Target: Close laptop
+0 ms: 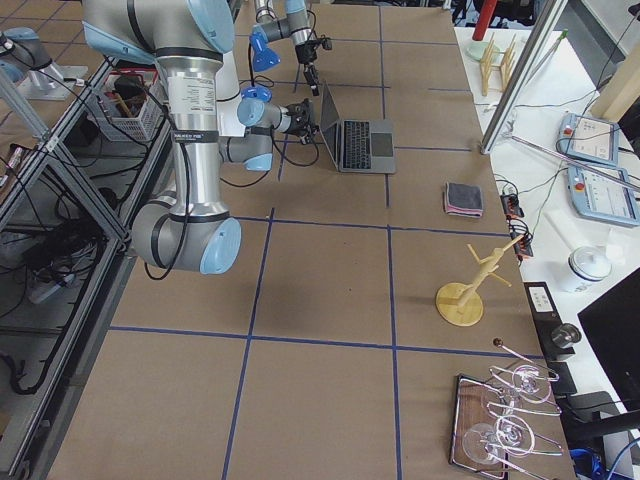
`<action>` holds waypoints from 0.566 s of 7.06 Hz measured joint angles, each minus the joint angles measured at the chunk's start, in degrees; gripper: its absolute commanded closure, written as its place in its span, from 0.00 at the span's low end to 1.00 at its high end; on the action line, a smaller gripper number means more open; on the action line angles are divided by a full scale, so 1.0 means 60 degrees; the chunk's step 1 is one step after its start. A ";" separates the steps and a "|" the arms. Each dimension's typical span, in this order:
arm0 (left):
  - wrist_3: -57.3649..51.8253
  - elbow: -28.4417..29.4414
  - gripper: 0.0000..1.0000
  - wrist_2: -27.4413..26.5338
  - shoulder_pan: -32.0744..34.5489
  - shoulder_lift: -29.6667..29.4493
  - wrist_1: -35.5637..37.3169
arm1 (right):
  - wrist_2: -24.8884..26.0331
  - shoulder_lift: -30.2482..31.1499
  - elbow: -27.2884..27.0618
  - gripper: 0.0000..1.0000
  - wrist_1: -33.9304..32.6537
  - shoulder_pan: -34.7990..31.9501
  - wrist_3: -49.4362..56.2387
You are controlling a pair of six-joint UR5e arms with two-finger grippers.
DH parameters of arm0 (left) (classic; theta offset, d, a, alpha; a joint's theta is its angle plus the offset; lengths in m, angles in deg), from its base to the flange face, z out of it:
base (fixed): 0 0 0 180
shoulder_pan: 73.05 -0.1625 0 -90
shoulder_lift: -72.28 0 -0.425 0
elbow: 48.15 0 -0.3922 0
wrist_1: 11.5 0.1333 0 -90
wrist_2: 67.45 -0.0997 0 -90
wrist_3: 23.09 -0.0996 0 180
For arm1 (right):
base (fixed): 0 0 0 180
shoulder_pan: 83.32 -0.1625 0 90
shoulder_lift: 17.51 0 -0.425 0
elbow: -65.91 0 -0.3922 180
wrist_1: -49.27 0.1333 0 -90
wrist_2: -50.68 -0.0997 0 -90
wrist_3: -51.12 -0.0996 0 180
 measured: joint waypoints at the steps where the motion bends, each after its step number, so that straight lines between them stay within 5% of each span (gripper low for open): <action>1: 0.0000 0.0001 1.00 -0.0003 0.0049 -0.0002 0.0000 | 0.0000 -0.0105 0.0002 0.99 -0.0151 -0.0043 -0.0030; 4: 0.0032 0.0017 1.00 -0.0001 0.0409 -0.0054 0.0014 | -0.0010 -0.0164 0.0021 0.99 -0.0246 -0.0214 -0.0048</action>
